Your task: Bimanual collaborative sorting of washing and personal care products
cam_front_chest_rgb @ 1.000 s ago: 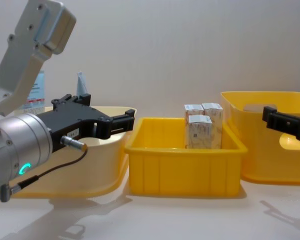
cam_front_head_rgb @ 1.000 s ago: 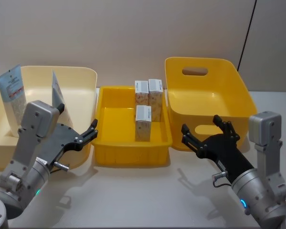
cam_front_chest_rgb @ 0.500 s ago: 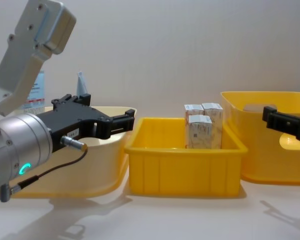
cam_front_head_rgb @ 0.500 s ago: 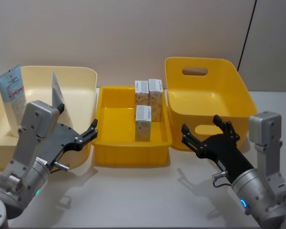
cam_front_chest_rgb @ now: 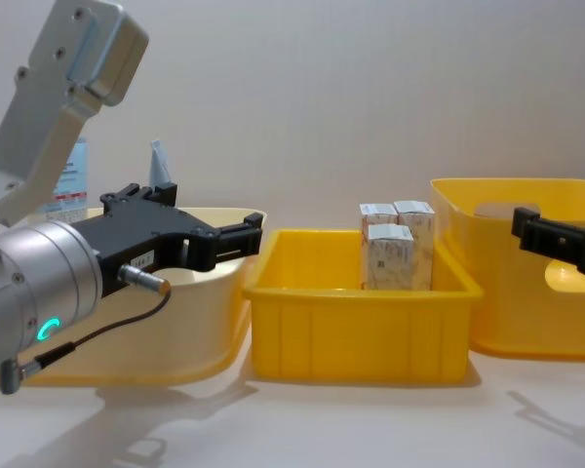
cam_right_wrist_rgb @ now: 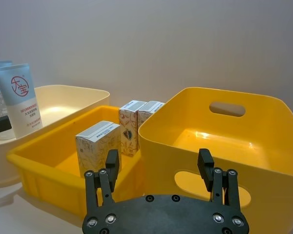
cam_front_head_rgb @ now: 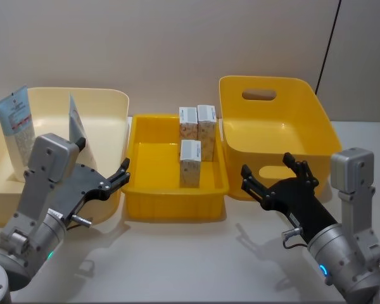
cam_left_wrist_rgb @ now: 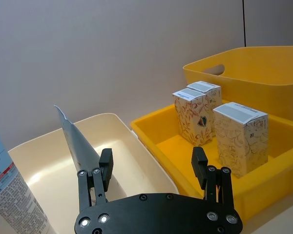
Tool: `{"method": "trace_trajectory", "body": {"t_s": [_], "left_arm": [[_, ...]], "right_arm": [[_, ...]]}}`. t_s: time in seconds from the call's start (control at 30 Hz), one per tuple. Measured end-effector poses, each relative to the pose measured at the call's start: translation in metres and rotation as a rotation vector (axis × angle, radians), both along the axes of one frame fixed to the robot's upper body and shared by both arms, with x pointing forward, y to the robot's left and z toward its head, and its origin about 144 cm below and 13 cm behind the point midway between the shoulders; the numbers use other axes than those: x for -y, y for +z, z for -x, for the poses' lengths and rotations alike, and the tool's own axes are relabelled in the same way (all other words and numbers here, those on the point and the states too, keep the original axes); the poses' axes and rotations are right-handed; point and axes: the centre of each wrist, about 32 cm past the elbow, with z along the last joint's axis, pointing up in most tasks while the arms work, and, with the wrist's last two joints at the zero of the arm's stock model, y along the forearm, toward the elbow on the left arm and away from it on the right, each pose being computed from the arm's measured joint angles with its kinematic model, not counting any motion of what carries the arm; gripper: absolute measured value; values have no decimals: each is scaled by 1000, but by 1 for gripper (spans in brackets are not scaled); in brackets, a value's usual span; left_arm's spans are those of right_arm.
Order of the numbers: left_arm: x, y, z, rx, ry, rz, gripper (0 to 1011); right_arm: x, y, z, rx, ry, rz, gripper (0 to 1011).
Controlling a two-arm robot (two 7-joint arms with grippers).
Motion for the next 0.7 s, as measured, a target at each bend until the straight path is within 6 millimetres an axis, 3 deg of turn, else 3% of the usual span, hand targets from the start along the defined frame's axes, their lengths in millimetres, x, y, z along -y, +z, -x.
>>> {"method": "trace_trajectory", "body": {"t_s": [0.7], "left_arm": [[0, 0, 0, 0, 0, 0, 1003]], "right_arm": [[0, 0, 0, 0, 0, 0, 1001]]}}
